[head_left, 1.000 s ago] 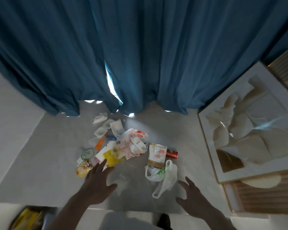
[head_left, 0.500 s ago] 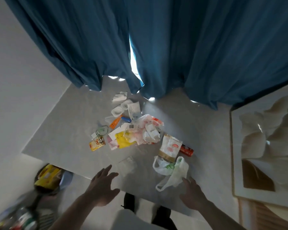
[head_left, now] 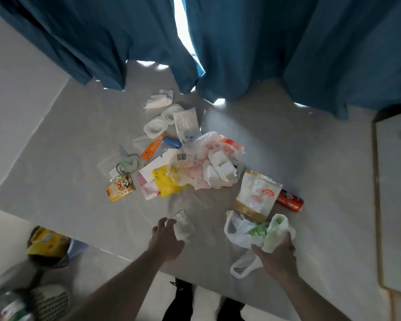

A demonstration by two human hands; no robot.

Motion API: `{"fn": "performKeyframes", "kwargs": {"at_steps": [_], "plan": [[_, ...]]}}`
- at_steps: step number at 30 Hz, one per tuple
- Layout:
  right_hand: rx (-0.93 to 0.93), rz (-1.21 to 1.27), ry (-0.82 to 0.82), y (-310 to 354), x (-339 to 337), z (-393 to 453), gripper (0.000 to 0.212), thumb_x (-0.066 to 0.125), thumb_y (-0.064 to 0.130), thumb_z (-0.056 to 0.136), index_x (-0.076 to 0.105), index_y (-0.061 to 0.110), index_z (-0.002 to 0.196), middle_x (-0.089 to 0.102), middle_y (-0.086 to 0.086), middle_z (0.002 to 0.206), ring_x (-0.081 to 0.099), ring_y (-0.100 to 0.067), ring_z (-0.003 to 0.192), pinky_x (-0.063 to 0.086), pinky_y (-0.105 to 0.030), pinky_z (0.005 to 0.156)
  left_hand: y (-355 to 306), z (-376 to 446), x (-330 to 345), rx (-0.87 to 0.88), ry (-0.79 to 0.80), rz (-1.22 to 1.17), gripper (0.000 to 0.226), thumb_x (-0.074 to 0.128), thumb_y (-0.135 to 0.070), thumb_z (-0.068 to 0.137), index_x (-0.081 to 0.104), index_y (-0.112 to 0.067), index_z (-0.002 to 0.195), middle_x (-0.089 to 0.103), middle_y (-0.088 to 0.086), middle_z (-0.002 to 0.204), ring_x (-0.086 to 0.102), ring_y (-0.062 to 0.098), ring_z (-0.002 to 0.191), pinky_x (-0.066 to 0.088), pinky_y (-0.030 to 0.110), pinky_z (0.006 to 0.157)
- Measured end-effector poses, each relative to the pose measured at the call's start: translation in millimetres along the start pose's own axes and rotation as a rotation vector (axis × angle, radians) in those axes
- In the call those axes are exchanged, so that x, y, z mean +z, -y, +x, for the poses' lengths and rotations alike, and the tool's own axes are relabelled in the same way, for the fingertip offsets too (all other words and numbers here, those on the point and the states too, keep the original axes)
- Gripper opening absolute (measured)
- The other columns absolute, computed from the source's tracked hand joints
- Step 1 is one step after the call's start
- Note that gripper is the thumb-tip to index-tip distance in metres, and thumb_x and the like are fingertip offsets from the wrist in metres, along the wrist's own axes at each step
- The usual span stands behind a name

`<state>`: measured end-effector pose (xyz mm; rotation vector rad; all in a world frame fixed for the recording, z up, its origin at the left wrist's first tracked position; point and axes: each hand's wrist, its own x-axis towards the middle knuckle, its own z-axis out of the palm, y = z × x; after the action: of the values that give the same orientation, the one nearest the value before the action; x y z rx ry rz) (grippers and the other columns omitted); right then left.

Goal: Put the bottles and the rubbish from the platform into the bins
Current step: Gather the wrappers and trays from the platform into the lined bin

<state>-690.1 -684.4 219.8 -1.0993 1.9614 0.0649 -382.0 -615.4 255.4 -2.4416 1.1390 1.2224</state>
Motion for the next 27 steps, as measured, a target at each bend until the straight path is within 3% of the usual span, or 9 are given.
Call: {"fn": "performKeyframes", "kwargs": {"at_steps": [4, 8, 14, 17, 21, 24, 27], "plan": [[0.04, 0.004, -0.159, -6, 44, 23, 0.126, 0.089, 0.054, 0.063, 0.013, 0.014, 0.155, 0.039, -0.021, 0.145, 0.047, -0.045, 0.126, 0.046, -0.053, 0.1, 18, 61, 35, 0.008, -0.015, 0.077, 0.091, 0.068, -0.043, 0.078, 0.021, -0.023, 0.153, 0.026, 0.004, 0.156, 0.035, 0.034, 0.138, 0.043, 0.044, 0.106], [0.091, 0.037, -0.276, -14, 67, 41, 0.113, 0.089, 0.05, 0.066, 0.027, 0.003, 0.147, 0.044, -0.024, 0.137, 0.048, -0.046, 0.121, 0.042, -0.051, 0.101, 37, 79, 59, -0.003, -0.134, 0.169, 0.088, 0.075, -0.057, 0.08, 0.029, -0.019, 0.144, 0.037, 0.006, 0.139, 0.044, 0.032, 0.121, 0.05, 0.043, 0.09], [0.104, 0.206, -0.251, -32, 54, 30, 0.044, 0.075, 0.014, 0.078, 0.063, 0.004, 0.119, 0.069, -0.022, 0.113, 0.064, -0.041, 0.105, 0.05, -0.042, 0.084, 50, 82, 49, 0.022, -0.128, 0.242, 0.055, 0.065, -0.059, 0.087, 0.059, -0.028, 0.132, 0.052, 0.003, 0.128, 0.047, 0.029, 0.118, 0.045, 0.041, 0.095], [0.086, 0.304, -0.289, -35, 28, 2, 0.026, 0.072, 0.013, 0.08, 0.068, 0.015, 0.105, 0.071, -0.014, 0.099, 0.064, -0.037, 0.092, 0.045, -0.037, 0.075, 32, 64, 42, 0.179, -0.125, 0.147, 0.042, 0.066, -0.055, 0.086, 0.07, -0.027, 0.117, 0.057, -0.003, 0.115, 0.049, 0.025, 0.112, 0.046, 0.037, 0.092], [0.029, 0.406, -0.426, -26, -15, -20, 0.014, 0.077, 0.01, 0.08, 0.065, 0.011, 0.088, 0.067, -0.011, 0.081, 0.061, -0.032, 0.073, 0.047, -0.038, 0.063, -41, 40, 35, 0.466, -0.043, -0.093, 0.025, 0.075, -0.047, 0.081, 0.07, -0.028, 0.096, 0.055, -0.009, 0.109, 0.046, 0.018, 0.11, 0.043, 0.036, 0.099], [-0.137, 0.258, -0.506, -12, -48, -4, 0.03, 0.081, 0.003, 0.074, 0.054, 0.014, 0.071, 0.055, -0.012, 0.081, 0.055, -0.032, 0.068, 0.046, -0.041, 0.064, -101, 44, 24, 0.528, -0.009, -0.276, 0.03, 0.075, -0.037, 0.087, 0.071, -0.02, 0.112, 0.052, -0.004, 0.12, 0.046, 0.017, 0.117, 0.041, 0.037, 0.106], [-0.362, -0.032, -0.462, -1, -73, 33, 0.025, 0.083, 0.003, 0.07, 0.068, 0.009, 0.09, 0.054, -0.009, 0.106, 0.057, -0.032, 0.091, 0.051, -0.041, 0.081, -141, 65, 25, 0.472, 0.014, -0.227, 0.044, 0.07, -0.041, 0.09, 0.067, -0.02, 0.128, 0.046, 0.0, 0.141, 0.044, 0.022, 0.131, 0.038, 0.036, 0.111]]}}
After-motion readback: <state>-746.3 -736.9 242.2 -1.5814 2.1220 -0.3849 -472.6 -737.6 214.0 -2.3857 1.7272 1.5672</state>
